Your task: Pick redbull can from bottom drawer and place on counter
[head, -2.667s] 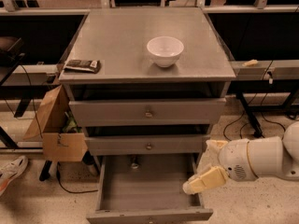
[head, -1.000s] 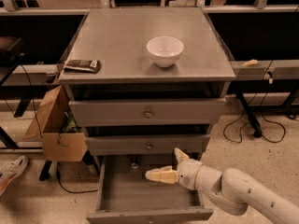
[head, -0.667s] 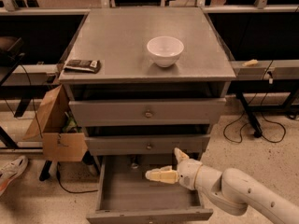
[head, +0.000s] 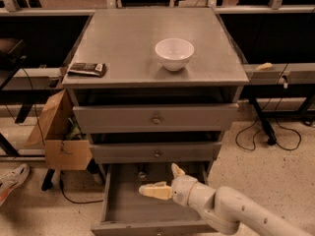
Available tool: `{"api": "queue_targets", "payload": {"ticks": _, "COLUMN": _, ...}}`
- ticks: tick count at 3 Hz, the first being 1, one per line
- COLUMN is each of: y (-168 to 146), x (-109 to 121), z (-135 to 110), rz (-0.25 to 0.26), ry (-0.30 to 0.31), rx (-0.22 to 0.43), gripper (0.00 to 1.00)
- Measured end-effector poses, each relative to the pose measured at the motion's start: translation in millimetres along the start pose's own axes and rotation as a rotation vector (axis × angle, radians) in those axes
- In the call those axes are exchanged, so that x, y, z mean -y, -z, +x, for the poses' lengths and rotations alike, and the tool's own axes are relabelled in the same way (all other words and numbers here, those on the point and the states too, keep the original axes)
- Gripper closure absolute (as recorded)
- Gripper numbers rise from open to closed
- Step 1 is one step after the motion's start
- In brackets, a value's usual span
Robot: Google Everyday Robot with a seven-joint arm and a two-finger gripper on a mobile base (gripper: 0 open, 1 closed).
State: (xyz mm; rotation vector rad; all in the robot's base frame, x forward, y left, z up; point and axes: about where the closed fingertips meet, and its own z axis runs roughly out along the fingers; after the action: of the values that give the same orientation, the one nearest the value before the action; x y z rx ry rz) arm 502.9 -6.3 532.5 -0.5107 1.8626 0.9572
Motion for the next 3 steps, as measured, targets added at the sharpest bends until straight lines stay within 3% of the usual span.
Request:
{"api": "queue_targets", "payload": {"ticks": 2, "y": -80, "x": -8, "z": 79, "rz": 0.102, "ry": -0.03, "rx": -0.033, "gripper": 0.0}}
{"api": "queue_targets", "payload": {"ticks": 3, "y": -118, "x": -11, "z": 99, "rz": 0.178, "ry": -0.052, "rx": -0.006, "gripper": 0.0}}
